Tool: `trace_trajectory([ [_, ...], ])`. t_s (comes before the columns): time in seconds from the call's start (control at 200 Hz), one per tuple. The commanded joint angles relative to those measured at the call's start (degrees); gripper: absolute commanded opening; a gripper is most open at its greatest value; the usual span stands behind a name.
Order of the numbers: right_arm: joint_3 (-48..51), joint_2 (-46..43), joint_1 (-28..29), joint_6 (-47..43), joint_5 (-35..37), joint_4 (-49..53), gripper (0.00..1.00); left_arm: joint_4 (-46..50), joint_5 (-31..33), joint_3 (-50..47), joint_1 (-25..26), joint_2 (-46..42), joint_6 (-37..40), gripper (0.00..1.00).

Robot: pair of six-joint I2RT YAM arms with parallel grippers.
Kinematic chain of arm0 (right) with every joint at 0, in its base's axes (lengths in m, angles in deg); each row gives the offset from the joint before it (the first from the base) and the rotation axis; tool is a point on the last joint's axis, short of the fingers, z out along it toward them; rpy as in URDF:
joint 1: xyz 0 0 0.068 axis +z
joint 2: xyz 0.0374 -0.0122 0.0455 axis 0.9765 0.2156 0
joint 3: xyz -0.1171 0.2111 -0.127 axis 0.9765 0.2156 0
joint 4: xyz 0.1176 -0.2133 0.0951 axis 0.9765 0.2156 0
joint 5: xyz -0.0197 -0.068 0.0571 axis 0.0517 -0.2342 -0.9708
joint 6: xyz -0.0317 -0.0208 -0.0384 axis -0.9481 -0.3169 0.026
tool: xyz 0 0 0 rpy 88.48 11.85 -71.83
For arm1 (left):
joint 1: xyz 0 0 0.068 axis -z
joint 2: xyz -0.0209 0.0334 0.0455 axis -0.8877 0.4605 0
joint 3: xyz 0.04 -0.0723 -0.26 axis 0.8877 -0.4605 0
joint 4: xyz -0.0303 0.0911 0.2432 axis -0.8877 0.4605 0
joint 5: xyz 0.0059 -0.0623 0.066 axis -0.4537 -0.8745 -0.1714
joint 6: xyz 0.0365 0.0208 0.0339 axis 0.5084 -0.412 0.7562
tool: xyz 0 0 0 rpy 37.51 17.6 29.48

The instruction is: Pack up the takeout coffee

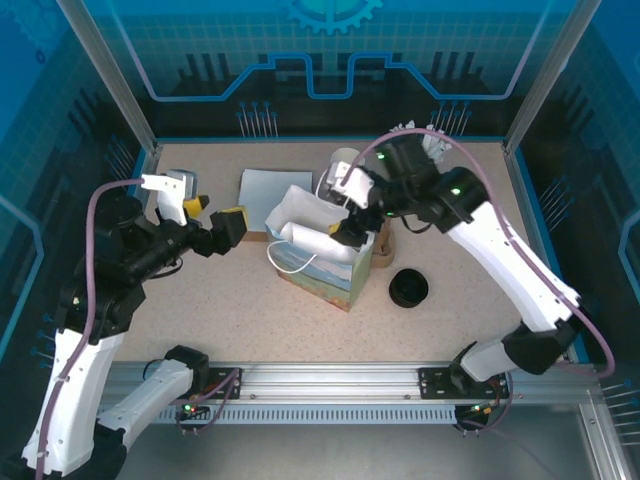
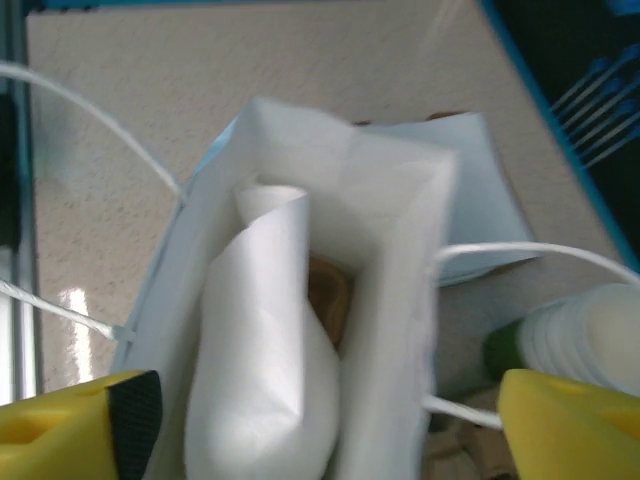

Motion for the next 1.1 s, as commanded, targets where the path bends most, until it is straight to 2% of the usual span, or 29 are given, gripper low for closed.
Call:
trace_trajectory([
  [0.0,3.26,-7.06,-3.77,8.62,3.44,-3.84,0.97,0.01,14.74,-3.32,0.12,-1.27,-5.73,0.99],
  [0.125,11.42,-15.34,-8.59,14.77,8.59,-7.15,1.0,-0.22,23.56,-8.02,0.05,-2.88,-9.54,0.99],
  [0.225,19.28,-21.69,-13.35,18.52,12.17,-8.74,1.0,-0.37,27.56,-11.76,-0.25,-3.52,-11.24,0.99],
  [0.405,34.93,-30.64,-23.02,24.05,18.23,-14.17,1.0,-3.52,28.99,-19.62,-2.91,-3.79,-13.63,0.99],
  [0.555,48.12,-33.97,-31.91,30.38,22.41,-21.97,1.0,-8.08,28.67,-28.08,-9.2,-3.88,-17.61,0.99],
  [0.66,56.74,-33.19,-37.19,33.18,21.98,-29.4,1.0,-14.99,28.09,-35.28,-12.14,-3.79,-17.78,0.99],
  [0.745,62.12,-30.87,-39.02,34.1,22.11,-37.54,1.0,-22.14,26.95,-40.75,-12.34,-3.56,-13.38,0.99],
  [0.941,71.87,-21.07,-38.9,34.1,21.13,-61.69,1.0,-31.58,25.99,-46.17,-12.52,-0.29,-4.36,0.99],
  [1.096,74.4,-9.13,-37.24,31.76,19.64,-78.89,1.0,-41.88,23.15,-49.69,-12.65,3.44,-0.17,0.99],
])
